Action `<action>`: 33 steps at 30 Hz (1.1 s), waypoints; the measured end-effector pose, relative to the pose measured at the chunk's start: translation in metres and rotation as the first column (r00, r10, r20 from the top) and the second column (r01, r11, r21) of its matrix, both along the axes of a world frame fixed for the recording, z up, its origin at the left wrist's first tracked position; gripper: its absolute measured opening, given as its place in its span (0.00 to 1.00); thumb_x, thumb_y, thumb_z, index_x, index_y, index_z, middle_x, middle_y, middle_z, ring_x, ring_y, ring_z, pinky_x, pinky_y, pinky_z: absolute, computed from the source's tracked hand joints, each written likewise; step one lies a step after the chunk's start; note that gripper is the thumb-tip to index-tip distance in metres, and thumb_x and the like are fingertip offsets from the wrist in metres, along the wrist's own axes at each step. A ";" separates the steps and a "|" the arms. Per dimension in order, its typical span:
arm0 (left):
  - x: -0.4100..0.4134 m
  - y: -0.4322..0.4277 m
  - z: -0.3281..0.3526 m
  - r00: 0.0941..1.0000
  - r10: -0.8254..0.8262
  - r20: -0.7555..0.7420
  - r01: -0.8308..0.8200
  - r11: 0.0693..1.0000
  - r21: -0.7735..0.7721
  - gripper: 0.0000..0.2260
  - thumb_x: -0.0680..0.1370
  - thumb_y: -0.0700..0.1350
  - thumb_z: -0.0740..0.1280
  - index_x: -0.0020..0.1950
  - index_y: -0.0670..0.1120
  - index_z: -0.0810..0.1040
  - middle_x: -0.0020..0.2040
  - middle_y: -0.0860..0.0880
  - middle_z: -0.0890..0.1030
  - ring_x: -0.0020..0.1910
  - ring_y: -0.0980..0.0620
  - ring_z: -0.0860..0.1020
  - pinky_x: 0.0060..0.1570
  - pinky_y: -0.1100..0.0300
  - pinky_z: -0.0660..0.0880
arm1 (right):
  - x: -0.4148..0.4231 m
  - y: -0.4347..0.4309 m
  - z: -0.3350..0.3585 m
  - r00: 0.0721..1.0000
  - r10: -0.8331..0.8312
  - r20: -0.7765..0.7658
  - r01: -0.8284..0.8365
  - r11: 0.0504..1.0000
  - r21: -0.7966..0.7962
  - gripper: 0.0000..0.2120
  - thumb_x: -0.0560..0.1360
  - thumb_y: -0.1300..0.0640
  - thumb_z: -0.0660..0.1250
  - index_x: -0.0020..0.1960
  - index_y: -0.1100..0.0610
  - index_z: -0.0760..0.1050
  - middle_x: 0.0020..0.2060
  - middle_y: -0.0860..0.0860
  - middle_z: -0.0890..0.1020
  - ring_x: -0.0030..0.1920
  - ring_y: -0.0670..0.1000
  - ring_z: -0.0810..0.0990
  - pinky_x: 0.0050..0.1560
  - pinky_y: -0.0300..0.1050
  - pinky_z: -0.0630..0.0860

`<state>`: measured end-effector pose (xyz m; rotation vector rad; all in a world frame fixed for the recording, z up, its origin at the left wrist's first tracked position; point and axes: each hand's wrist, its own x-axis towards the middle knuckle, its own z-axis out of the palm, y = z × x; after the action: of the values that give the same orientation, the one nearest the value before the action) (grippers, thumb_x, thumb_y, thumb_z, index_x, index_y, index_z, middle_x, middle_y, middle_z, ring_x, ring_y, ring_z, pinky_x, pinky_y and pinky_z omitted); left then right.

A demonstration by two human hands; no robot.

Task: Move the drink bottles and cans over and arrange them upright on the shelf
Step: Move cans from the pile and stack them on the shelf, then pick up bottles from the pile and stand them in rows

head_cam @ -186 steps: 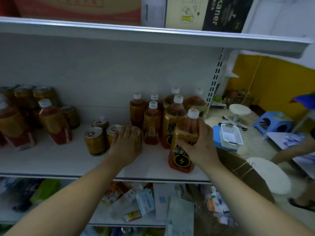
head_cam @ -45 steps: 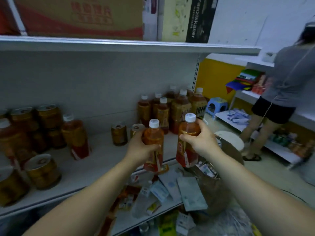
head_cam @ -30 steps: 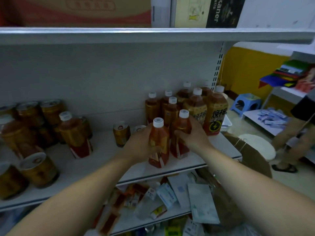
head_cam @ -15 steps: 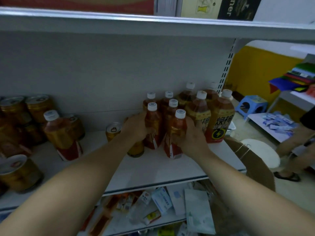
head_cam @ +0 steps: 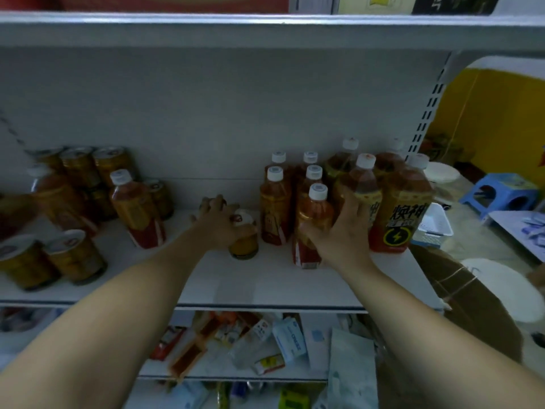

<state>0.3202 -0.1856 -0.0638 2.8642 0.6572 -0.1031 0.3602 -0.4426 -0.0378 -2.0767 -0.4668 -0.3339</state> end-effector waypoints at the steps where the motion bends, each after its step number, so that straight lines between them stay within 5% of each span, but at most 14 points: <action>1: 0.000 0.000 0.002 0.999 -0.036 -0.018 0.036 0.999 0.014 0.49 0.59 0.79 0.50 0.75 0.55 0.55 0.77 0.45 0.51 0.75 0.42 0.44 0.71 0.41 0.46 | -0.005 0.000 0.004 0.998 -0.010 0.059 0.009 1.000 0.023 0.45 0.65 0.48 0.78 0.74 0.55 0.58 0.67 0.58 0.64 0.66 0.51 0.61 0.62 0.44 0.57; 5: -0.008 0.005 0.008 0.991 -0.128 0.043 0.125 0.990 0.065 0.40 0.65 0.74 0.57 0.64 0.45 0.71 0.65 0.42 0.69 0.68 0.42 0.63 0.68 0.50 0.58 | -0.030 0.008 0.015 0.944 0.024 0.330 -0.046 0.997 0.059 0.33 0.66 0.56 0.77 0.67 0.62 0.68 0.61 0.61 0.70 0.62 0.56 0.65 0.60 0.46 0.61; 7: -0.018 0.011 0.008 0.986 -0.157 0.053 0.153 0.985 0.080 0.35 0.68 0.72 0.59 0.61 0.44 0.74 0.63 0.41 0.71 0.65 0.42 0.66 0.65 0.51 0.63 | -0.039 0.024 0.017 0.930 0.137 0.341 -0.141 0.990 -0.014 0.28 0.68 0.54 0.74 0.65 0.61 0.71 0.59 0.59 0.72 0.61 0.56 0.67 0.61 0.47 0.65; 9: -0.030 0.013 0.008 0.975 -0.224 0.013 0.219 0.963 0.158 0.32 0.72 0.69 0.57 0.63 0.45 0.73 0.67 0.42 0.70 0.67 0.42 0.64 0.67 0.50 0.61 | -0.042 0.046 0.013 0.936 0.294 0.195 -0.267 0.951 -0.154 0.27 0.72 0.53 0.72 0.68 0.59 0.69 0.61 0.57 0.73 0.63 0.54 0.69 0.62 0.49 0.68; 12: -0.049 0.024 0.011 0.966 -0.247 0.079 0.234 0.961 0.145 0.25 0.77 0.61 0.53 0.70 0.51 0.66 0.71 0.46 0.68 0.68 0.42 0.62 0.67 0.46 0.58 | -0.044 0.084 -0.008 0.893 0.393 -0.219 -0.446 0.836 -0.320 0.41 0.72 0.46 0.71 0.77 0.54 0.54 0.74 0.55 0.60 0.73 0.54 0.59 0.70 0.48 0.60; 16: -0.072 0.057 0.017 0.963 -0.245 0.110 0.226 0.961 0.157 0.28 0.75 0.57 0.55 0.74 0.53 0.59 0.71 0.48 0.66 0.68 0.42 0.58 0.63 0.46 0.59 | -0.050 0.124 -0.035 0.786 0.394 -0.476 -0.547 0.802 -0.239 0.55 0.64 0.42 0.78 0.78 0.47 0.45 0.75 0.51 0.57 0.74 0.52 0.59 0.65 0.40 0.59; 19: -0.092 0.076 0.006 0.958 -0.263 0.111 0.270 0.962 -0.048 0.34 0.66 0.56 0.66 0.72 0.57 0.60 0.68 0.48 0.58 0.68 0.43 0.55 0.62 0.49 0.63 | -0.055 0.142 -0.047 0.833 0.333 -0.441 -0.432 0.891 -0.142 0.49 0.65 0.48 0.79 0.76 0.49 0.53 0.72 0.53 0.64 0.68 0.52 0.68 0.61 0.40 0.66; 22: -0.109 0.088 -0.007 0.963 -0.213 0.168 0.256 0.918 -0.302 0.34 0.69 0.52 0.72 0.70 0.62 0.59 0.68 0.51 0.58 0.65 0.43 0.65 0.54 0.57 0.67 | -0.060 0.146 -0.052 0.879 0.281 -0.386 -0.356 0.924 -0.138 0.44 0.67 0.49 0.77 0.74 0.49 0.55 0.70 0.52 0.67 0.65 0.51 0.70 0.57 0.40 0.66; 27: -0.151 0.106 -0.012 0.957 -0.090 0.274 0.190 0.910 -0.367 0.38 0.68 0.51 0.72 0.73 0.59 0.56 0.70 0.53 0.61 0.65 0.50 0.67 0.55 0.61 0.67 | -0.079 0.160 -0.057 0.898 0.247 -0.365 -0.305 0.946 -0.111 0.45 0.66 0.46 0.77 0.75 0.49 0.55 0.67 0.50 0.70 0.61 0.49 0.72 0.56 0.41 0.67; 30: -0.189 0.115 -0.004 0.932 0.030 0.362 0.117 0.919 -0.377 0.39 0.63 0.54 0.72 0.71 0.56 0.61 0.64 0.54 0.66 0.57 0.55 0.69 0.50 0.62 0.68 | -0.096 0.179 -0.057 0.894 0.273 -0.354 -0.329 0.938 -0.106 0.41 0.64 0.44 0.76 0.71 0.46 0.59 0.61 0.46 0.73 0.56 0.46 0.73 0.54 0.41 0.69; 33: -0.226 0.128 0.004 0.910 0.059 0.410 0.095 0.933 -0.346 0.38 0.60 0.57 0.71 0.69 0.59 0.64 0.59 0.59 0.66 0.55 0.57 0.70 0.48 0.63 0.68 | -0.119 0.205 -0.053 0.867 0.352 -0.352 -0.409 0.907 -0.101 0.33 0.62 0.42 0.76 0.59 0.34 0.60 0.50 0.33 0.73 0.47 0.34 0.74 0.44 0.27 0.68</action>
<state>0.0945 -0.0580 -0.0596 2.4224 0.4649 0.3420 0.2414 -0.2377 -0.0912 -2.0925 -0.7076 0.2955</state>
